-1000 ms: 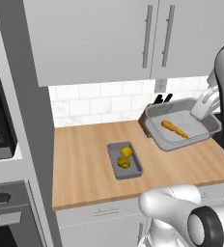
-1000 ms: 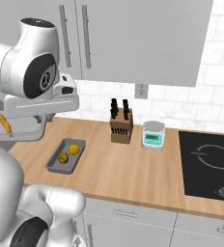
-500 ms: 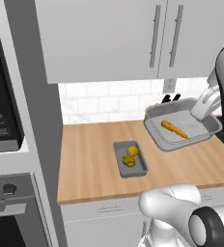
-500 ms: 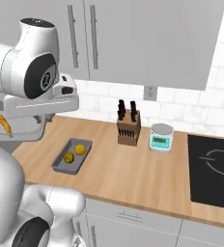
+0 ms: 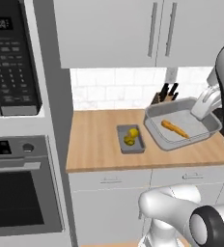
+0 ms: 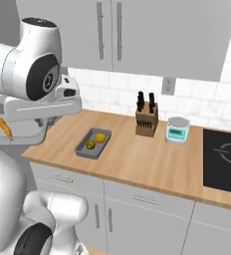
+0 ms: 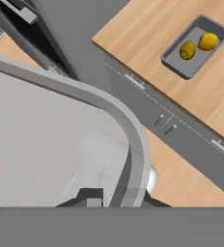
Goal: Take the meat container that has the shrimp and place it on the second highest rack of the freezer. Then take the vegetable container that has the lemons and place it on the highest rack of the freezer.
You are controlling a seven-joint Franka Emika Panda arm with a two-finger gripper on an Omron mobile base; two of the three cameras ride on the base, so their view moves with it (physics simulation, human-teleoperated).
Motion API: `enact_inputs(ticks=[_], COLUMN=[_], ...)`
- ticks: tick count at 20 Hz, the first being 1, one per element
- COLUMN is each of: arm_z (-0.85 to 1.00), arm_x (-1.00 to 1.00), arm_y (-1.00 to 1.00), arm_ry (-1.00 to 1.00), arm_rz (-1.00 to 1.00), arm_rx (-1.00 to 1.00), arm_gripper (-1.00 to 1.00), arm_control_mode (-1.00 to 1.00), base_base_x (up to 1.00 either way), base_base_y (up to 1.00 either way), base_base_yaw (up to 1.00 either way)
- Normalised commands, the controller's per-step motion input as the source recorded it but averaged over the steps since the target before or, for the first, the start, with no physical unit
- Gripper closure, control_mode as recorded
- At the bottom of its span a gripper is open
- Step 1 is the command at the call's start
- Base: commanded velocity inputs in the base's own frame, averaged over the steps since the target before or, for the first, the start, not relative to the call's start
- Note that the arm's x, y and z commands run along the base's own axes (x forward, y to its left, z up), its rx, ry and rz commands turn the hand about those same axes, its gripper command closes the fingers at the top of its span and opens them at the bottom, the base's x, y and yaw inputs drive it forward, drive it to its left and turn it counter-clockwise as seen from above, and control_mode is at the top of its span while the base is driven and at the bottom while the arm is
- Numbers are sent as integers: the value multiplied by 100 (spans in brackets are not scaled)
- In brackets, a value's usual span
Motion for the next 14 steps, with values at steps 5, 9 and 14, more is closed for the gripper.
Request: enact_inputs(ticks=[5, 9, 14], arm_z=[0, 0, 0], arm_x=[0, 0, 0], arm_y=[0, 0, 0], arm_ry=[0, 0, 0], arm_rz=[0, 0, 0], arm_rx=[0, 0, 0], arm_gripper=[100, 100, 100], arm_control_mode=[100, 100, 100], base_base_x=[-5, 0, 0], base_base_y=[0, 0, 0], base_base_yaw=[42, 60, 64])
